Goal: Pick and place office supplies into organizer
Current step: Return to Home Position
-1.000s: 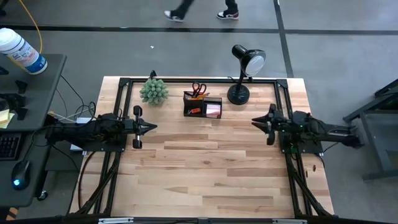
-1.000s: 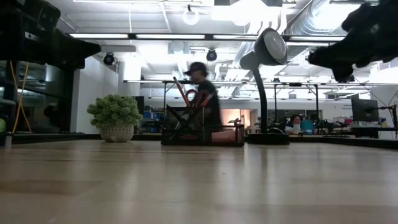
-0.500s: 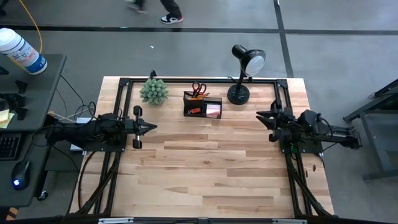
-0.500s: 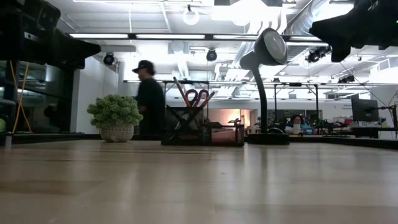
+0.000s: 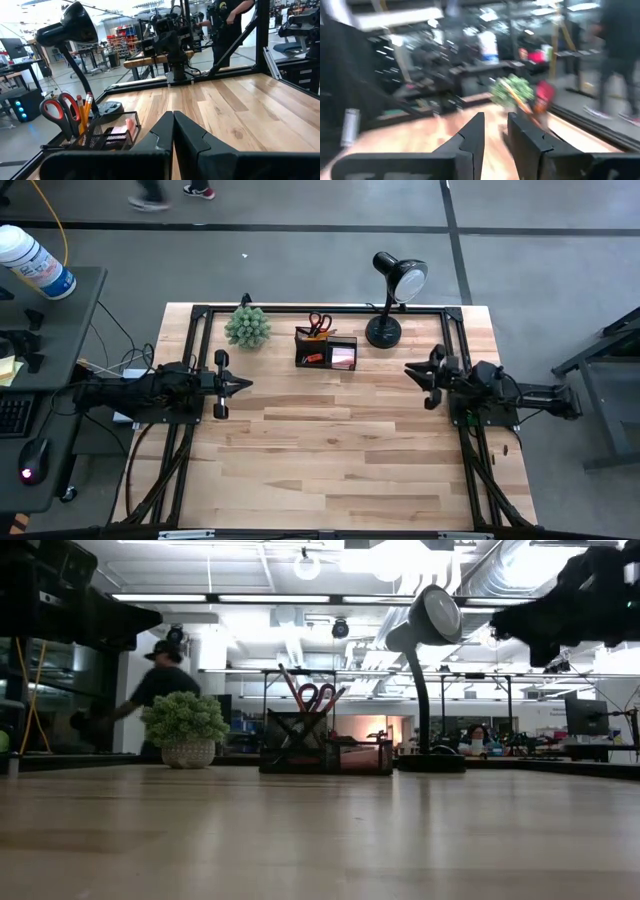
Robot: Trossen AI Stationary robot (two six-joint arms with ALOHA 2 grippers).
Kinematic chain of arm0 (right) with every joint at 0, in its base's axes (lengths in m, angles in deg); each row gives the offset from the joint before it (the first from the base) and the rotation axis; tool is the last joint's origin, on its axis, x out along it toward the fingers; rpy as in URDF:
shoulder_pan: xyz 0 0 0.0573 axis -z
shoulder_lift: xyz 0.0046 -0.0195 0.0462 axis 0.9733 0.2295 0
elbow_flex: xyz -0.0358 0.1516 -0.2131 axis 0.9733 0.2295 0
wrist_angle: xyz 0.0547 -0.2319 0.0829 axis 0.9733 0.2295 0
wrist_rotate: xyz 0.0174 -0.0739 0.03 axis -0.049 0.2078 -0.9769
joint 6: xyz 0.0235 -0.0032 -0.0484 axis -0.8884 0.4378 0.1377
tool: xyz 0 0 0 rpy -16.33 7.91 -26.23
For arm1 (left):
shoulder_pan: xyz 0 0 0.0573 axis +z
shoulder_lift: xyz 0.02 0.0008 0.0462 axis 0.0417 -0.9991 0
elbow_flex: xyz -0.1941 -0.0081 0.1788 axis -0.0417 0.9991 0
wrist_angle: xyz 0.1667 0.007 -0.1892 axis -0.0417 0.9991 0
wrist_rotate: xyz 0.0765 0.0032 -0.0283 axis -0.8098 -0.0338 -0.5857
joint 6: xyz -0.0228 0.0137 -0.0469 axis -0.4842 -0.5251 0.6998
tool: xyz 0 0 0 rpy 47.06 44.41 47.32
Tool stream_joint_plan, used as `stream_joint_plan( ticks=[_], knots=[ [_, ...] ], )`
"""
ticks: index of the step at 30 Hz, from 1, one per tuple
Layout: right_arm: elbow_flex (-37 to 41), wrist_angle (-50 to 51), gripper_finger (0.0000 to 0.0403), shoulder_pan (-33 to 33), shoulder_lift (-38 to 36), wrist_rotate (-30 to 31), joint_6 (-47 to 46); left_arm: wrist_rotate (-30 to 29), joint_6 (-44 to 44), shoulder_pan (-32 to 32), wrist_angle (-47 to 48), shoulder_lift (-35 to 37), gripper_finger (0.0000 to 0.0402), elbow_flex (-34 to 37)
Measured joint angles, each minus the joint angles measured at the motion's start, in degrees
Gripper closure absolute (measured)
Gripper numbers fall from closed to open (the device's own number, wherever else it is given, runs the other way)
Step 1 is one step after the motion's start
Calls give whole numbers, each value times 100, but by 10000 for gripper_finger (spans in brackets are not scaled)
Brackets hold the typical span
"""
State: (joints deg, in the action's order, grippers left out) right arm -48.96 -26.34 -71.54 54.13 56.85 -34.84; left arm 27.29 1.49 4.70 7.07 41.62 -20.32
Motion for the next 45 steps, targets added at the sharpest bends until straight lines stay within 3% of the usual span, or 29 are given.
stream_joint_plan(
  ticks=[4, 7, 45],
  knots=[
    [2, 493, 325, 4, 0, 651, 5, 0, 0, 0, -1, 0, 401, 0],
    [-7, 506, 325, 4, 38, 798, 7, 0, 0, 2, -2, 0, 401, 0],
    [-13, 553, 325, 4, 44, 758, 7, 0, 0, 0, -4, 0, 401, 0]
  ],
)
